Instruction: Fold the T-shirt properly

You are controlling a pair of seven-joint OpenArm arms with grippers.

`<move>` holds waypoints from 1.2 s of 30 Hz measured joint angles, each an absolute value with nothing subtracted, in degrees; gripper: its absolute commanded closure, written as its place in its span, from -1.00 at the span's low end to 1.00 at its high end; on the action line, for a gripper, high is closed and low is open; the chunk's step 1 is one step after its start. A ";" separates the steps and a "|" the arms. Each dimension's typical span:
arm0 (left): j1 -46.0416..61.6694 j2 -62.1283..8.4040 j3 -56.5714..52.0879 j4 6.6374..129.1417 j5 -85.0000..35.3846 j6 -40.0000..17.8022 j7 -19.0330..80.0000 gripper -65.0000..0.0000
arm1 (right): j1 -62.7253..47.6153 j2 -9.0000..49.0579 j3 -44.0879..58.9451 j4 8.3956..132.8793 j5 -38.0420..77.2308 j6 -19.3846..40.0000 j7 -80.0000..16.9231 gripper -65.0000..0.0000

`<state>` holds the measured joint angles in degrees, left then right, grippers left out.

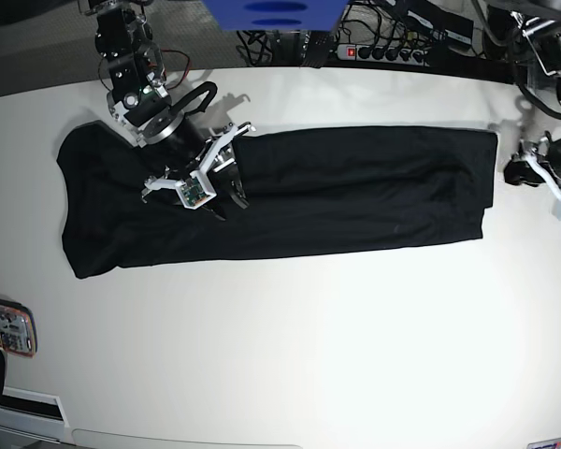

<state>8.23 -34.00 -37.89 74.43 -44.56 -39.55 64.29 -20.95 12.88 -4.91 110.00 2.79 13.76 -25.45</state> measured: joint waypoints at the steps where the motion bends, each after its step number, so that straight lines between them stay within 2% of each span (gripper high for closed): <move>1: 7.73 -34.35 -38.04 72.34 -44.21 -39.68 64.27 0.15 | -20.95 12.86 -4.93 110.00 2.76 13.76 -25.43 0.32; 6: 7.27 -33.87 -37.41 69.43 -44.38 -39.88 64.66 0.15 | -20.99 12.73 -4.71 110.00 2.79 13.93 -25.39 0.32; 12: 6.94 -34.28 -31.14 69.54 -45.36 -39.92 63.20 0.15 | -21.02 12.71 -4.73 110.00 2.79 13.96 -25.36 0.32; 21: 6.15 -32.01 -31.44 63.24 -48.84 -40.77 57.80 0.15 | -21.12 12.75 -4.49 110.00 2.79 13.93 -25.32 0.32; 27: 4.67 -31.77 -23.57 63.24 -49.50 -40.93 57.56 0.15 | -21.10 12.86 -4.58 110.00 2.79 13.93 -25.21 0.32; 36: 3.40 -27.38 -22.79 63.37 -51.05 -41.01 56.23 0.16 | -21.10 12.86 -4.56 110.00 2.79 13.93 -25.19 0.32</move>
